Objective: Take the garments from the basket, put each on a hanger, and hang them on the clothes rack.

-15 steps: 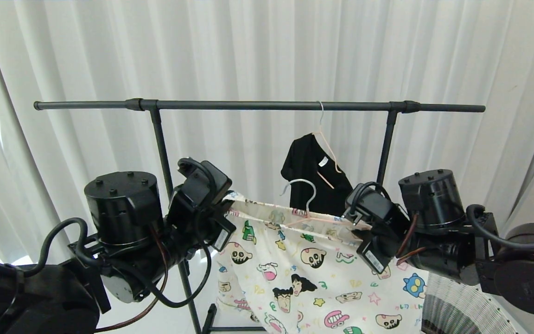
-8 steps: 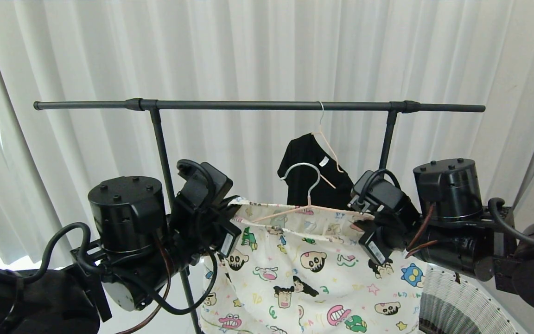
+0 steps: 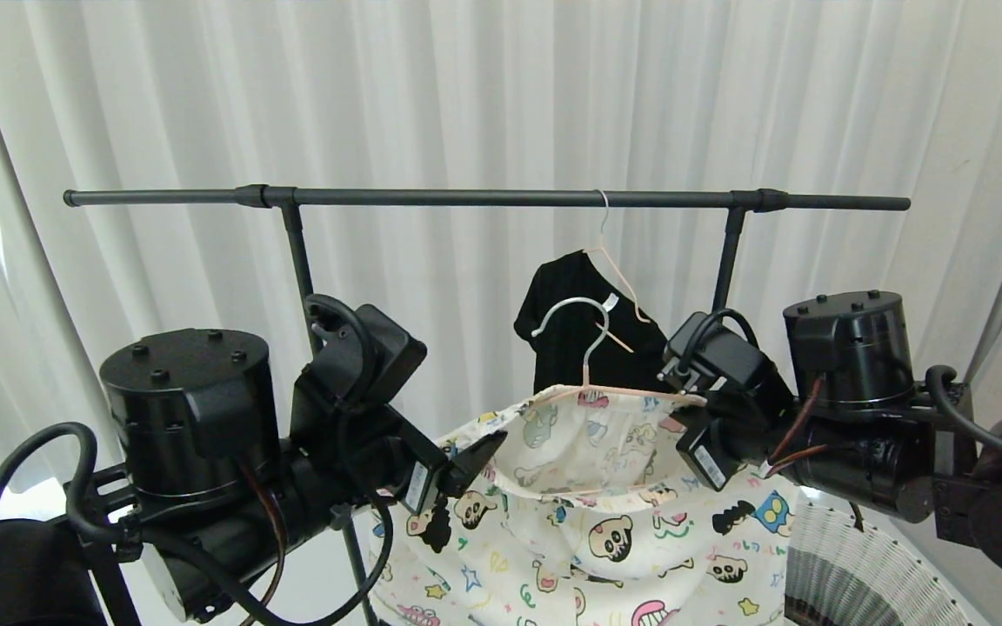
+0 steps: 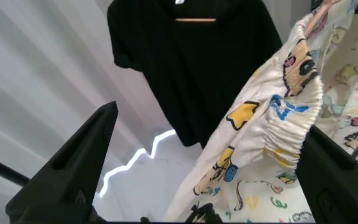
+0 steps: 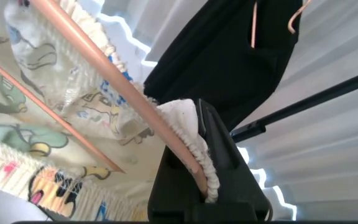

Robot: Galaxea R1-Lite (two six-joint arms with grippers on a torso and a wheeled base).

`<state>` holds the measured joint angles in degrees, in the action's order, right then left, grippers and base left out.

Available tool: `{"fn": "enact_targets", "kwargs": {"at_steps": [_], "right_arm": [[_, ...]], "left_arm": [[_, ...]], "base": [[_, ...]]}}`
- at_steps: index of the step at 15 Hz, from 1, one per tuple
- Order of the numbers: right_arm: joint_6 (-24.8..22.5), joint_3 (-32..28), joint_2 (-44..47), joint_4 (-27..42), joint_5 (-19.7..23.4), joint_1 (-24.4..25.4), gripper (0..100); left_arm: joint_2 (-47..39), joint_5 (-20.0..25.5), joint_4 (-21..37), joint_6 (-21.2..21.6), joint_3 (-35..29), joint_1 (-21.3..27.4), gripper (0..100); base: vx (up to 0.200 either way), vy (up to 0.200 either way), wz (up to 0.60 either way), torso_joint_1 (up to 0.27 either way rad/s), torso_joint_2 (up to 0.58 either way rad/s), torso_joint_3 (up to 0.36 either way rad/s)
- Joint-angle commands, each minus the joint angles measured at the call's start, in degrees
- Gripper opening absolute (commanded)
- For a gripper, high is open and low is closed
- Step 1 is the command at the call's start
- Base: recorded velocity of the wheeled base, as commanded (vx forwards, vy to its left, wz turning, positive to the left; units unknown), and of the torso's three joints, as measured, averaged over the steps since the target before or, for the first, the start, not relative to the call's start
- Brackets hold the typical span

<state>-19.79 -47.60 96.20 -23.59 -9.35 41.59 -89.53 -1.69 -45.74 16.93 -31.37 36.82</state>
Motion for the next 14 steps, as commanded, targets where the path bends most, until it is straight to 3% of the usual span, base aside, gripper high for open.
{"fn": "enact_targets", "kwargs": {"at_steps": [1, 5, 6, 9, 11, 12, 14], "right_arm": [[0.19, -0.03, -0.66, -0.05, 0.03, -0.46, 0], [4.49, -0.03, -2.42, 0.03, -0.41, -0.99, 0], [4.67, 0.06, -3.03, 0.12, -0.49, -1.08, 0], [4.58, 1.11, -3.56, 0.3, -2.16, -1.52, 0], [4.67, 1.73, -4.09, 0.39, -3.83, -2.66, 0], [4.67, 2.69, -4.61, 0.39, -4.18, -4.33, 0], [4.58, 3.48, -5.4, 0.56, -4.98, -5.73, 0]], "left_arm": [[1.9, 0.73, -0.05, -0.23, 0.78, 0.01, 100], [4.19, 4.24, 0.04, -0.32, 5.35, 0.01, 100], [4.8, 7.67, 0.04, 0.21, 6.49, 0.27, 100], [4.98, 7.93, -0.05, -0.15, 2.71, 0.98, 100], [6.56, 5.21, 0.04, -2.17, -0.01, 0.8, 100], [8.4, -0.24, 0.65, -7.88, -2.38, 0.8, 100], [11.31, -3.58, 4.52, -11.92, -3.79, 0.98, 100]], "base": [[0.0, 0.0, 0.0, 0.0, 0.0, 0.0], [0.0, 0.0, 0.0, 0.0, 0.0, 0.0], [0.0, 0.0, 0.0, 0.0, 0.0, 0.0], [0.0, 0.0, 0.0, 0.0, 0.0, 0.0], [0.0, 0.0, 0.0, 0.0, 0.0, 0.0], [0.0, 0.0, 0.0, 0.0, 0.0, 0.0], [0.0, 0.0, 0.0, 0.0, 0.0, 0.0]]}}
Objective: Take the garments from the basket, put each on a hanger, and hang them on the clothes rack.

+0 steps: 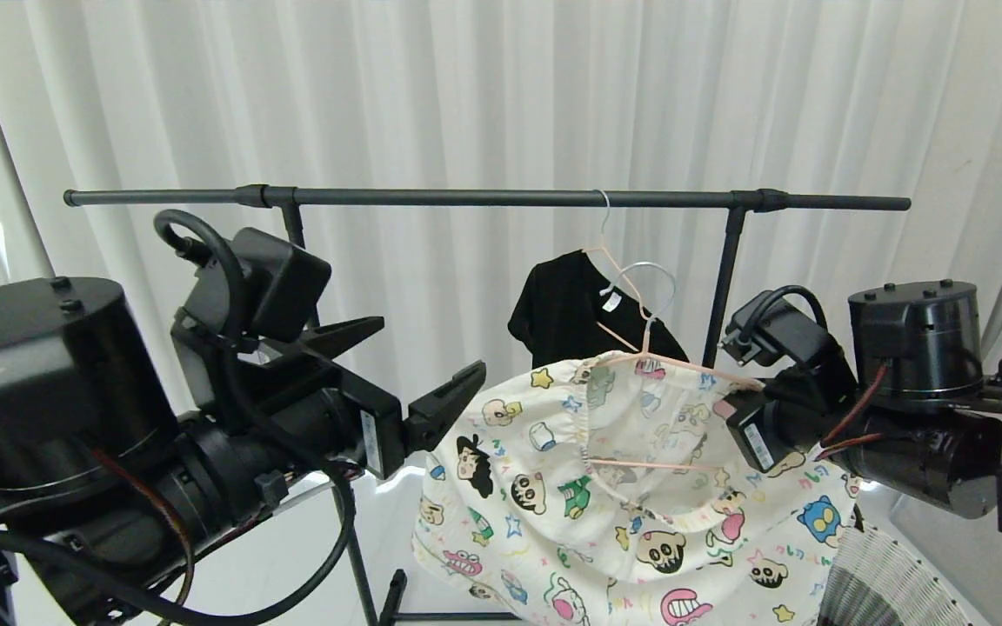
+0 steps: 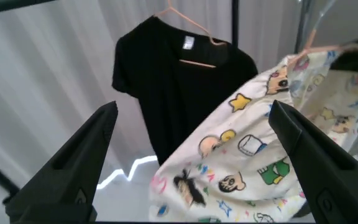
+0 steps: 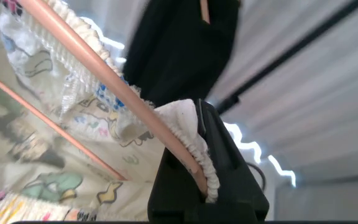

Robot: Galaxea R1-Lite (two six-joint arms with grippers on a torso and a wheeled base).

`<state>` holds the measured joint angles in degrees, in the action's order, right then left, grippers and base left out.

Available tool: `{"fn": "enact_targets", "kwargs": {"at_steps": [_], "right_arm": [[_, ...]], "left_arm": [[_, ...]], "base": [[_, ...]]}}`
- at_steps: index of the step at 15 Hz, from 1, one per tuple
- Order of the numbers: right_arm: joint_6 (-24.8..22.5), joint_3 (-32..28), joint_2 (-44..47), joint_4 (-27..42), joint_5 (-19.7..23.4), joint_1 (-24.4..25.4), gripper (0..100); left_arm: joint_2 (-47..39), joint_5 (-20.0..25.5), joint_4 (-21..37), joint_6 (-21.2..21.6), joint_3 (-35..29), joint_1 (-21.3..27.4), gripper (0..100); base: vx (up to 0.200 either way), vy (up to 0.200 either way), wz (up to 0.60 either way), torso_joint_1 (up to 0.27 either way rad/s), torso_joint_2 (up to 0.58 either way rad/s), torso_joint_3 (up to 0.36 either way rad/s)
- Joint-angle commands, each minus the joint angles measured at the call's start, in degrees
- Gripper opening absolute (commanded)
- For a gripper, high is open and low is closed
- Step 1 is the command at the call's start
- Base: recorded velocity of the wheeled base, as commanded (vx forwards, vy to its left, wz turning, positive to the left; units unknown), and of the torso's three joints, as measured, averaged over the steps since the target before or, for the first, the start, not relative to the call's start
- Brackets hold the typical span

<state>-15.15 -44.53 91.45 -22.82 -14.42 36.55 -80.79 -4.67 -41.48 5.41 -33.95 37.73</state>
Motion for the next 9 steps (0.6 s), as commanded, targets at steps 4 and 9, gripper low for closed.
{"fn": "enact_targets", "kwargs": {"at_steps": [4, 9], "right_arm": [[0.12, 3.31, -6.11, 7.35, -2.37, -3.94, 0], [0.21, 13.07, -16.4, 10.25, -4.39, -8.33, 0]], "left_arm": [[14.78, -1.13, 20.13, -8.49, 0.11, -7.41, 100], [17.59, -4.91, 24.61, -7.43, 5.91, -16.55, 100]], "base": [[0.0, 0.0, 0.0, 0.0, 0.0, 0.0], [0.0, 0.0, 0.0, 0.0, 0.0, 0.0]]}}
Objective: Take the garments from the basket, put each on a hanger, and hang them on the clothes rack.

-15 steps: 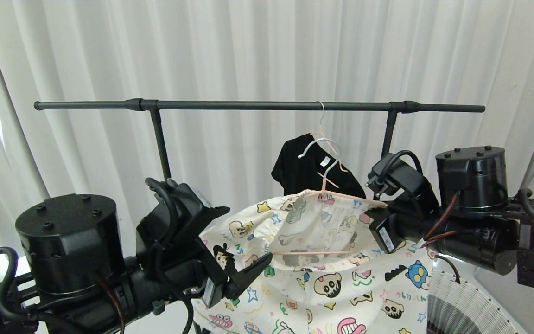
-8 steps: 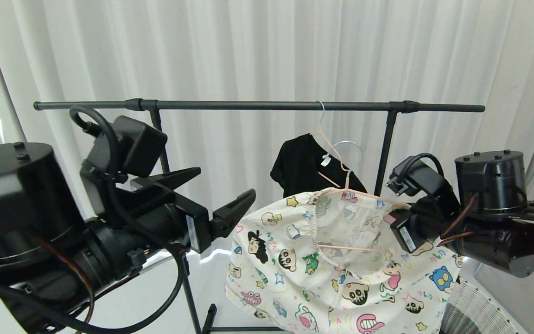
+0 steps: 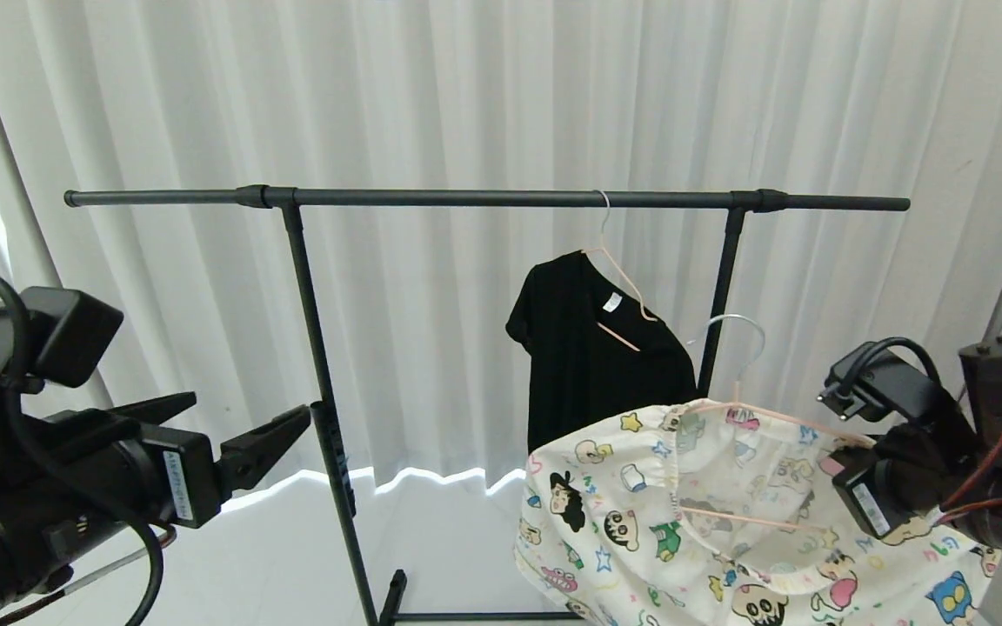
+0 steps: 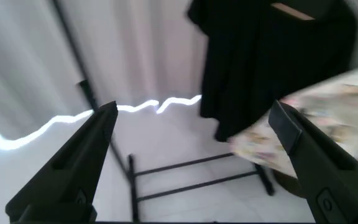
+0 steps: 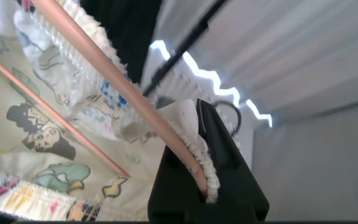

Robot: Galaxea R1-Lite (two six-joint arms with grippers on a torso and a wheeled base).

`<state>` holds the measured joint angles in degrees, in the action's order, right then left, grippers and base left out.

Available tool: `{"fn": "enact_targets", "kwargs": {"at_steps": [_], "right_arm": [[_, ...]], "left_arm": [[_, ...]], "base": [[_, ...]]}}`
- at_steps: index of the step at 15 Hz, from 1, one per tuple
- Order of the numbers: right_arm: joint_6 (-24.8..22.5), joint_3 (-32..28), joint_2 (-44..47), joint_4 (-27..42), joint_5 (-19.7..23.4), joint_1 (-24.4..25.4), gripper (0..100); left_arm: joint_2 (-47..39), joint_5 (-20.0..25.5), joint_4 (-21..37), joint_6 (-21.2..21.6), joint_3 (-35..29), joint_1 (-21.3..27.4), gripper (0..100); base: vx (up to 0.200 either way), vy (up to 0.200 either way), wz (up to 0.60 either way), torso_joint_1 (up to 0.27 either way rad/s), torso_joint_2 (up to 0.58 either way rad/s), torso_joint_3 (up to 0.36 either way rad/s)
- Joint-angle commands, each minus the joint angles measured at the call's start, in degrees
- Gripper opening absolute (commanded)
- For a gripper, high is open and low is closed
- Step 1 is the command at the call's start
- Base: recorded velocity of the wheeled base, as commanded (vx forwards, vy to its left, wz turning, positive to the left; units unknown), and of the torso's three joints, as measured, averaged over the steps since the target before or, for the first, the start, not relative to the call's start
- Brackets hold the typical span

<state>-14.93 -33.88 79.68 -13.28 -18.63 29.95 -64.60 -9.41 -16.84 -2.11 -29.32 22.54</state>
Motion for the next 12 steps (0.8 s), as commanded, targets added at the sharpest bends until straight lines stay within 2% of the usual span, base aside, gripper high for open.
{"fn": "enact_targets", "kwargs": {"at_steps": [1, 5, 7, 9, 12], "right_arm": [[-0.01, 2.85, -8.05, 4.84, -0.18, -4.2, 0], [-0.1, 1.8, -17.1, 21.1, -1.5, -12.81, 0], [-0.01, 1.71, -19.3, 25.4, -1.76, -17.74, 0], [-0.01, 1.27, -18.95, 25.14, -1.68, -21.87, 0], [3.33, -1.89, -14.2, 21.54, -2.03, -21.6, 0]], "left_arm": [[0.97, -3.07, -0.04, 0.18, 2.69, -1.53, 100], [-0.44, -10.98, -0.13, -0.18, 8.22, -5.23, 100], [-0.44, -12.65, -0.13, -0.09, 10.6, -6.9, 100], [-0.27, -13.53, -0.22, 0.09, 10.95, -6.98, 100], [-0.09, -13.53, -0.22, 2.55, 10.95, -6.9, 100]], "base": [[0.0, 0.0, 0.0, 0.0, 0.0, 0.0], [0.0, 0.0, 0.0, 0.0, 0.0, 0.0], [0.0, 0.0, 0.0, 0.0, 0.0, 0.0], [0.0, 0.0, 0.0, 0.0, 0.0, 0.0], [0.0, 0.0, 0.0, 0.0, 0.0, 0.0]]}}
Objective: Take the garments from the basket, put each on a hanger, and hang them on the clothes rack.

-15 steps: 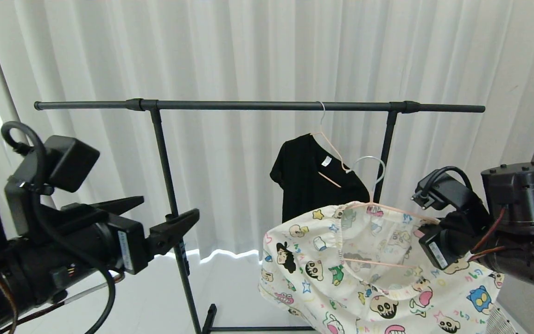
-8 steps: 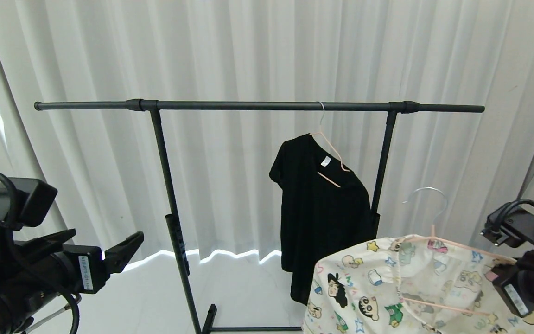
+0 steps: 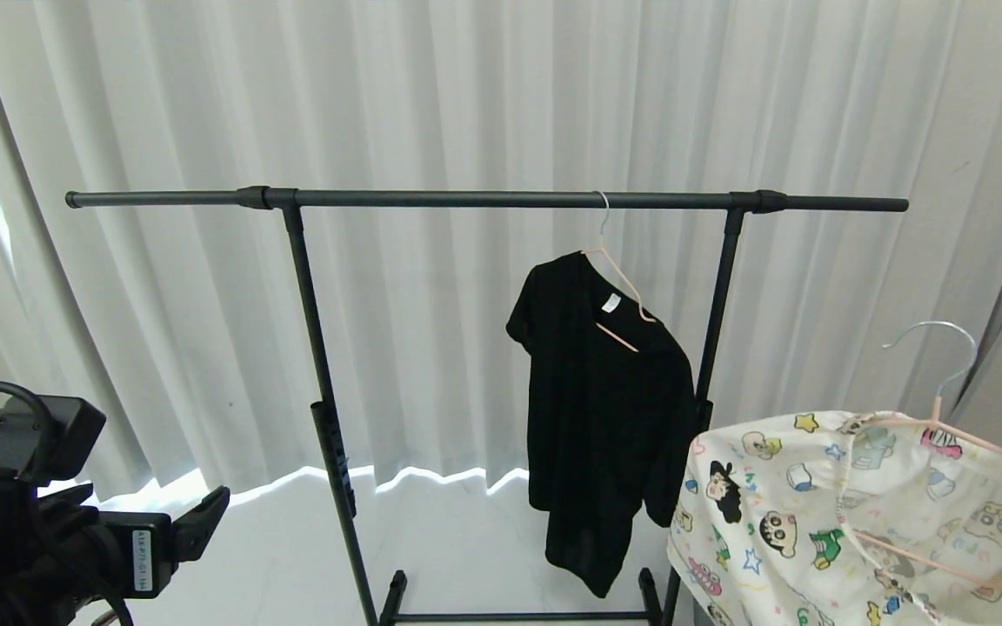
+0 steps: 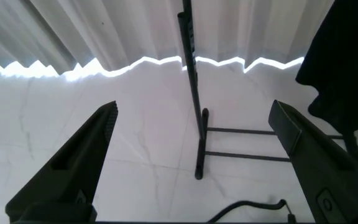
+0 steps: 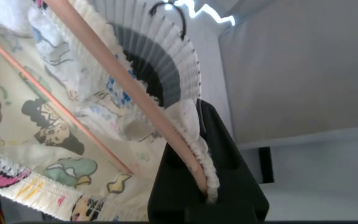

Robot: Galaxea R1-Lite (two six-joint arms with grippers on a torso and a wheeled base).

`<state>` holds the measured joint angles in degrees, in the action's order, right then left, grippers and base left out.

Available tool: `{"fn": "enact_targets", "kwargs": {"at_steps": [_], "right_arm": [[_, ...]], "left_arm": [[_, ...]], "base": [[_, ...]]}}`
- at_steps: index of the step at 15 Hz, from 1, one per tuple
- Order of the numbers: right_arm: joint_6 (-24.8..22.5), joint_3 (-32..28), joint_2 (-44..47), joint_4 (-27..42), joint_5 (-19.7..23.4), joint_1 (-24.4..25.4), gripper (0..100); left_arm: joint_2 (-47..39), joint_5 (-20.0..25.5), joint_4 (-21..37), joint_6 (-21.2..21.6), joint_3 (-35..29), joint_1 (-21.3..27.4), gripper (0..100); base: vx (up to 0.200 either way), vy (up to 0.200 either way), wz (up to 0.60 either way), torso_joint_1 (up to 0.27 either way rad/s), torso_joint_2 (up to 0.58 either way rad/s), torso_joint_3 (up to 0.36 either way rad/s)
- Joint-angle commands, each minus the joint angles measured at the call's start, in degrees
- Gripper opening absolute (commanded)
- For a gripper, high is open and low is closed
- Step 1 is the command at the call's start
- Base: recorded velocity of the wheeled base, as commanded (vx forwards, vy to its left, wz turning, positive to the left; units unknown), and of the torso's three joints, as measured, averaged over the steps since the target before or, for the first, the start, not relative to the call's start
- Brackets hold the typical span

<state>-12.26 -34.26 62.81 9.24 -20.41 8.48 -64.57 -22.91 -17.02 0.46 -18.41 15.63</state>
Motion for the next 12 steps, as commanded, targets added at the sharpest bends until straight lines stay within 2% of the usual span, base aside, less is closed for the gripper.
{"fn": "enact_targets", "kwargs": {"at_steps": [1, 3, 6, 7, 12], "right_arm": [[1.1, -3.45, 4.96, -2.65, -1.92, -0.4, 0], [2.24, -9.51, 11.02, -3.18, -6.84, -0.66, 0], [3.21, -17.51, 17.0, -3.18, -8.07, 0.48, 0], [3.47, -21.38, 19.99, -3.09, -11.32, 0.57, 0], [8.31, -32.45, 27.9, -3.35, -12.46, 6.11, 0]], "left_arm": [[-0.03, -0.03, -0.03, 0.77, 0.04, 0.02, 100], [0.24, -0.03, -0.12, 1.65, 0.04, 0.02, 100], [0.85, -0.03, -0.12, 2.7, 0.13, 0.02, 100], [1.29, -0.03, -0.12, 2.96, 0.13, 0.02, 100], [2.43, -0.03, -0.12, 3.32, 0.13, 0.02, 100]], "base": [[0.0, 0.0, 0.0, 0.0, 0.0, 0.0], [0.0, 0.0, 0.0, 0.0, 0.0, 0.0], [0.0, 0.0, 0.0, 0.0, 0.0, 0.0], [0.0, 0.0, 0.0, 0.0, 0.0, 0.0], [0.0, 0.0, 0.0, 0.0, 0.0, 0.0]]}}
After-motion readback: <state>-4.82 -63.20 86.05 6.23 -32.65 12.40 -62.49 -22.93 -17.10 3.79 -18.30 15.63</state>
